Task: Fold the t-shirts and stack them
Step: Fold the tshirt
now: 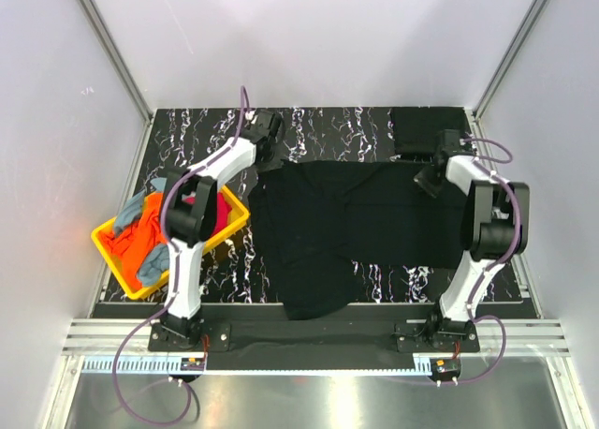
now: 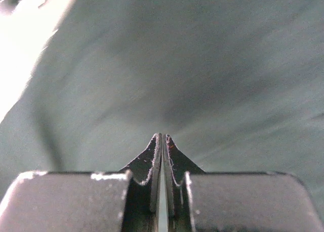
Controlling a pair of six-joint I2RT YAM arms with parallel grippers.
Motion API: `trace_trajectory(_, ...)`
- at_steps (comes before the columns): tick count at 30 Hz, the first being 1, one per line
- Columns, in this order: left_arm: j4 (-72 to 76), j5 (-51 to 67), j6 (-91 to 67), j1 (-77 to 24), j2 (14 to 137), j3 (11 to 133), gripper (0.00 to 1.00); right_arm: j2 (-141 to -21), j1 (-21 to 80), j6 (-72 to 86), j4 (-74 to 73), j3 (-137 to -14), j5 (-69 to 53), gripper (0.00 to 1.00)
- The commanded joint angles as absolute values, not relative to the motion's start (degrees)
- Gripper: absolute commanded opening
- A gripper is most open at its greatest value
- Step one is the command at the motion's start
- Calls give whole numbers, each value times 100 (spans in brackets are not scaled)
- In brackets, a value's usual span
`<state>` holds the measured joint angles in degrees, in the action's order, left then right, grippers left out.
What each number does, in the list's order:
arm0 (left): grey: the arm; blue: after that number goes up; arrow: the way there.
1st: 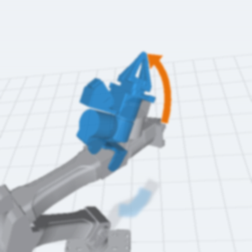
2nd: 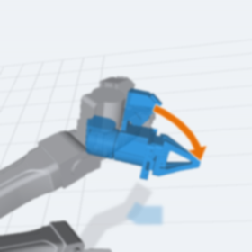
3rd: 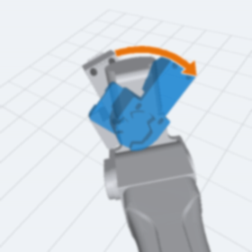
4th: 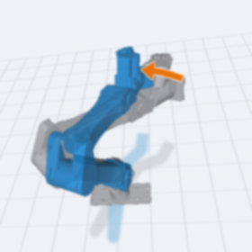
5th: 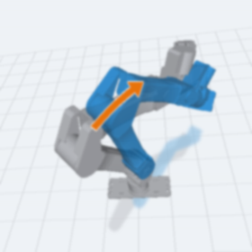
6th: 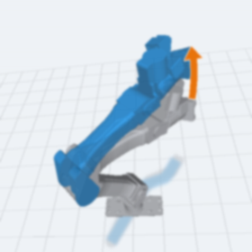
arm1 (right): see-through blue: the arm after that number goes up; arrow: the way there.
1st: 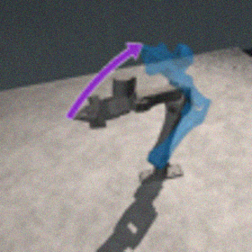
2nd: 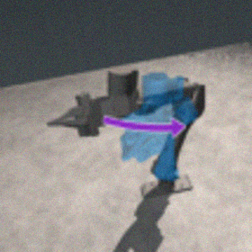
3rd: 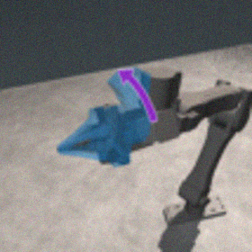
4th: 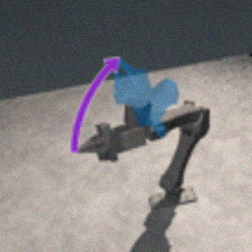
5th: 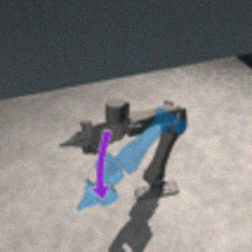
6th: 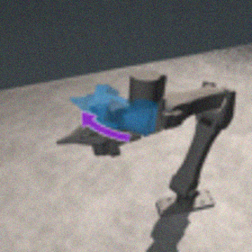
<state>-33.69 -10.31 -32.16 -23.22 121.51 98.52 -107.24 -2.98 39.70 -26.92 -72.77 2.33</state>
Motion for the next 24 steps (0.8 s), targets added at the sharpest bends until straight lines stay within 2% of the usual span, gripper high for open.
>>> trace_trajectory(1, -3384, -633, -2945, -2093, 12523, 10597, 31, -10959, -737, 3727, -2909, -7663, 167, 9)
trace_trajectory(11, -3533, -659, -3112, -1512, 13666, 11214, 27, -12049, -1721, 3357, -3419, -8402, 686, 9)
trace_trajectory(17, -3700, -668, -3111, -1336, 14001, 11496, 27, -12085, -1933, 3515, -3472, -8622, 747, 9)
trace_trajectory(22, -3691, -379, -3068, -1257, 13922, 11645, 28, -11866, -1951, 3507, -3208, -8823, 91, 18)
trace_trajectory(24, -3683, -150, -2971, -1257, 13817, 11785, 31, -11752, -1951, 3507, -3217, -8885, -183, 21)
